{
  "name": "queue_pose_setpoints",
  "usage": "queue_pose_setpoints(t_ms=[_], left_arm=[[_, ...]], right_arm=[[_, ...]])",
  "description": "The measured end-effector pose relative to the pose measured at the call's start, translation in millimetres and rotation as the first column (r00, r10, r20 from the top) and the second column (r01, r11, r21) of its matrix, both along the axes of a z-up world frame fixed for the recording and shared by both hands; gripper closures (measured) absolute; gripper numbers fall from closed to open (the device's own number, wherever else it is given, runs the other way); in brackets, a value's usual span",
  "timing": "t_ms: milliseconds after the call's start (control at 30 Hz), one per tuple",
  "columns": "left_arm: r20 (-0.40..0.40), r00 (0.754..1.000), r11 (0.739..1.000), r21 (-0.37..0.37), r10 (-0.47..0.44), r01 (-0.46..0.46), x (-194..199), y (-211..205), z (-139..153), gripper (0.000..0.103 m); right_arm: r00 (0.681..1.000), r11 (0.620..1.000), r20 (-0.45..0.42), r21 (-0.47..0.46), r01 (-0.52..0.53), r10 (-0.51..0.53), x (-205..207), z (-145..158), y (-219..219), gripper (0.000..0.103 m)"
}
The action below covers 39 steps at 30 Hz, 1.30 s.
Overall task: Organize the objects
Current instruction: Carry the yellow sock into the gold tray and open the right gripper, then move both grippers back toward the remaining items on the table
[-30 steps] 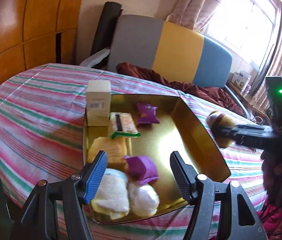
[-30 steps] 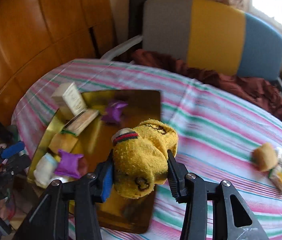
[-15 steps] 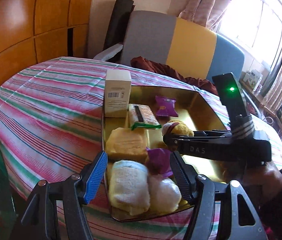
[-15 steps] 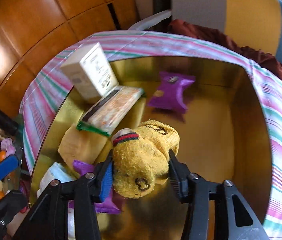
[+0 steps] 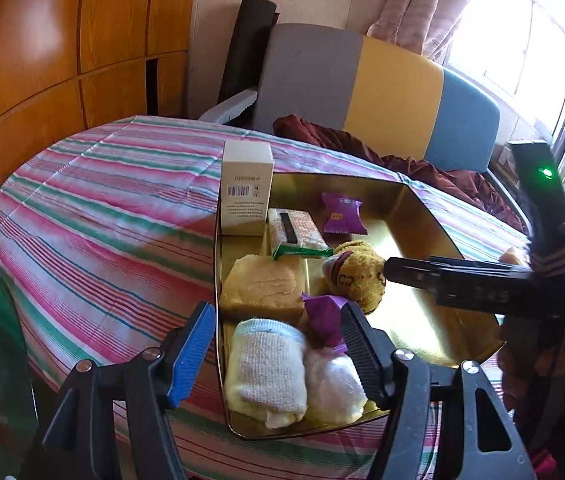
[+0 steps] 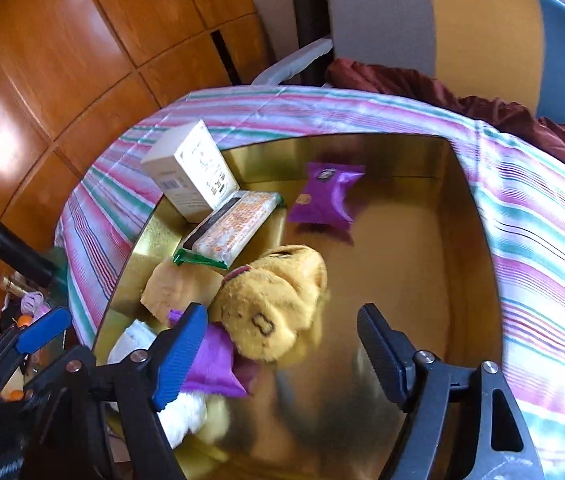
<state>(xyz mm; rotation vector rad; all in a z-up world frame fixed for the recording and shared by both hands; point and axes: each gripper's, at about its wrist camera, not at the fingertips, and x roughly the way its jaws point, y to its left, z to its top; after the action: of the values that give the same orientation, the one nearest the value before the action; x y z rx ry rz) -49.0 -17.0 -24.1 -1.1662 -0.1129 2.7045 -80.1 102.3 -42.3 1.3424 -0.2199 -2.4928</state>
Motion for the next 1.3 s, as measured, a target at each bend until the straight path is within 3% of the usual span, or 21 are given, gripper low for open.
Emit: queue_pose_setpoints(t_ms=[433,733,1033,1200,1300], left_arm=[[-0.044,0.993,0.994,-0.039,-0.108,0.106,18,38,17,0.037],[-0.043,0.974,0.972,-0.087,-0.224,0.220,30,83,20,0.037],[-0.033,0.939,0.933,-0.131,-0.341,0.334,40,128,21,0.037],[-0.026,0.913,0.904,-0.151,-0.408,0.400,41,156,21,0.037],[-0.014,0.899,0.888,-0.163,-0.438,0.430,40,173,20,0.037]], right_arm=[[0.981,0.982,-0.043,0.016,0.188,-0.187,52,30,97,0.018],[0.923,0.922,-0.038,0.046,0.385,-0.384,72,42,197,0.017],[0.789,0.783,-0.081,0.093,0.615,-0.610,95,51,317,0.016],[0.656,0.648,-0.094,0.104,0.755,-0.749,115,30,377,0.016],[0.552,0.551,0.002,0.052,0.833,-0.834,128,12,406,0.016]])
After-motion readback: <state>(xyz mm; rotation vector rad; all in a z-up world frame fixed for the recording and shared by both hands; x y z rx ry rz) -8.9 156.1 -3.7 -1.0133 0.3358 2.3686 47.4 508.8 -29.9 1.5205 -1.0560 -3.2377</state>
